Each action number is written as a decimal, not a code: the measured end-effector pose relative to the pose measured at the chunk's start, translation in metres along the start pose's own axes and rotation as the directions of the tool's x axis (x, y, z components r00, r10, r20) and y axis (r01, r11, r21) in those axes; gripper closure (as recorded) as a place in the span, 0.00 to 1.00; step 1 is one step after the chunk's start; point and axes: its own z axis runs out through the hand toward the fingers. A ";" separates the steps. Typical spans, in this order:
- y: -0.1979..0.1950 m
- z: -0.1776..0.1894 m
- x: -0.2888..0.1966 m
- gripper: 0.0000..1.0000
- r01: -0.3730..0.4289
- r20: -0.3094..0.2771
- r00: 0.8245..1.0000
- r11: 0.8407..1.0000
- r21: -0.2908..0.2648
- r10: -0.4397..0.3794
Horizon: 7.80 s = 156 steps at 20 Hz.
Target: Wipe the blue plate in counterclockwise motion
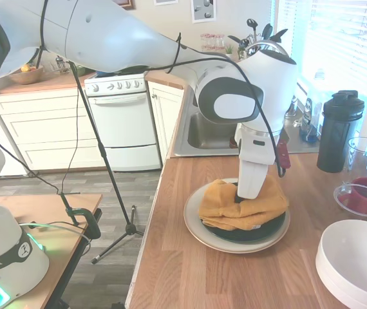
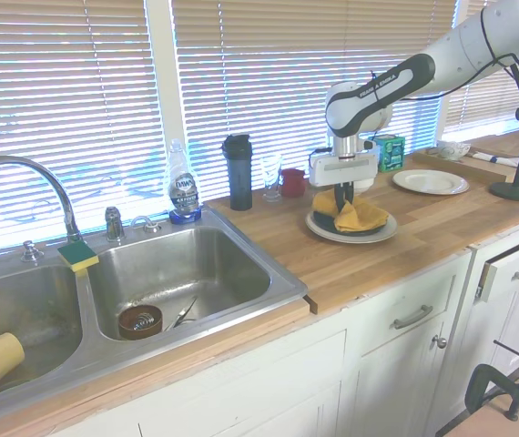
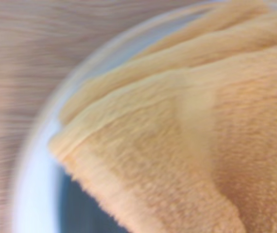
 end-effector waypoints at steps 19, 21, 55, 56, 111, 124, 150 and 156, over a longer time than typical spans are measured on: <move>0.067 0.015 -0.046 1.00 0.041 -0.109 0.994 0.995 0.089 -0.031; 0.081 0.016 -0.042 1.00 0.038 -0.104 0.994 0.995 0.094 -0.029; 0.047 -0.003 -0.077 1.00 0.089 -0.120 0.990 0.991 0.104 -0.077; 0.057 -0.002 -0.079 1.00 0.087 -0.125 0.989 0.990 0.112 -0.073; 0.077 -0.006 -0.010 1.00 0.003 -0.059 0.998 0.994 0.110 0.004; 0.024 -0.022 0.038 1.00 -0.026 -0.010 1.000 0.997 0.071 0.027; 0.058 -0.013 -0.045 1.00 0.038 -0.109 0.994 0.994 0.100 -0.027; 0.068 -0.019 -0.021 1.00 0.011 -0.089 0.996 0.995 0.104 -0.001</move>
